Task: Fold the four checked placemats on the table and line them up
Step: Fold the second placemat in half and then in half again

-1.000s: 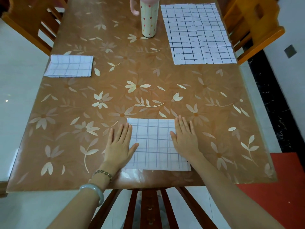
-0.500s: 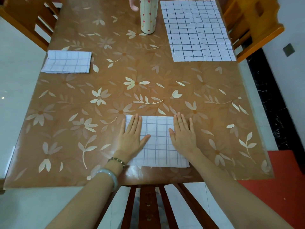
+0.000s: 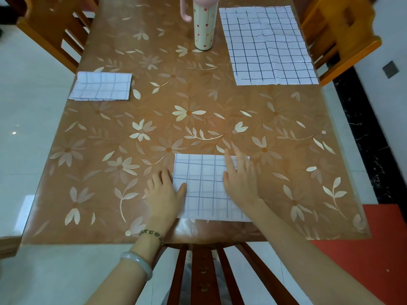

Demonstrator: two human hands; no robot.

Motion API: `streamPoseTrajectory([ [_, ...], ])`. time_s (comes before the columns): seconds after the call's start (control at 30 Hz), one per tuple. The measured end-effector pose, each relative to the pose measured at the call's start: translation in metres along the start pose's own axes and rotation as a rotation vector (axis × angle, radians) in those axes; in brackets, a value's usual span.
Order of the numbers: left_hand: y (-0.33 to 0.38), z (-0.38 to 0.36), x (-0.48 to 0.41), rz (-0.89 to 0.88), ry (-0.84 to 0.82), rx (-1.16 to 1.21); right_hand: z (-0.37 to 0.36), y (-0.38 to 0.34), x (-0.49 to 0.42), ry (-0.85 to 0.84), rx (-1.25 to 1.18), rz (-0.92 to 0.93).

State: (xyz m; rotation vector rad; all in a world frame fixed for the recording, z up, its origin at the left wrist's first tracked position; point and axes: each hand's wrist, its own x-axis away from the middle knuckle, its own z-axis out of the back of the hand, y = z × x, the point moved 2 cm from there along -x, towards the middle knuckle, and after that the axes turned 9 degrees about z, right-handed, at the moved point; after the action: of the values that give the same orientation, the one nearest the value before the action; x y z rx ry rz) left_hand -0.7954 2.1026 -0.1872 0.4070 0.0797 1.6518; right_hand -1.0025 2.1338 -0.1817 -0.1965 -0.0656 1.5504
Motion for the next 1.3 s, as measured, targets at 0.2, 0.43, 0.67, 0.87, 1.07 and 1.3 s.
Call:
streamPoseTrajectory([
  [0.2, 0.015, -0.002, 0.001, 0.144, -0.079, 0.123, -0.01, -0.022, 0.014, -0.058, -0.339, 0.008],
  [0.43, 0.018, 0.004, -0.001, 0.242, -0.177, 0.287, -0.009, -0.019, 0.019, -0.192, -0.361, -0.037],
  [0.67, 0.01, 0.008, -0.001, 0.299, -0.374, 0.498, -0.001, -0.009, 0.014, -0.365, -0.306, -0.083],
  [0.87, 0.0, 0.029, 0.0, 0.28, -0.355, 0.493, -0.002, -0.021, 0.001, -0.537, -0.286, -0.039],
  [1.07, -0.017, 0.053, -0.001, 0.187, -0.339, 0.504, -0.011, -0.048, -0.011, -0.599, -0.253, 0.026],
  [1.3, 0.007, 0.068, 0.029, 0.005, -0.565, 0.448, -0.01, -0.049, -0.022, -0.67, -0.239, 0.014],
])
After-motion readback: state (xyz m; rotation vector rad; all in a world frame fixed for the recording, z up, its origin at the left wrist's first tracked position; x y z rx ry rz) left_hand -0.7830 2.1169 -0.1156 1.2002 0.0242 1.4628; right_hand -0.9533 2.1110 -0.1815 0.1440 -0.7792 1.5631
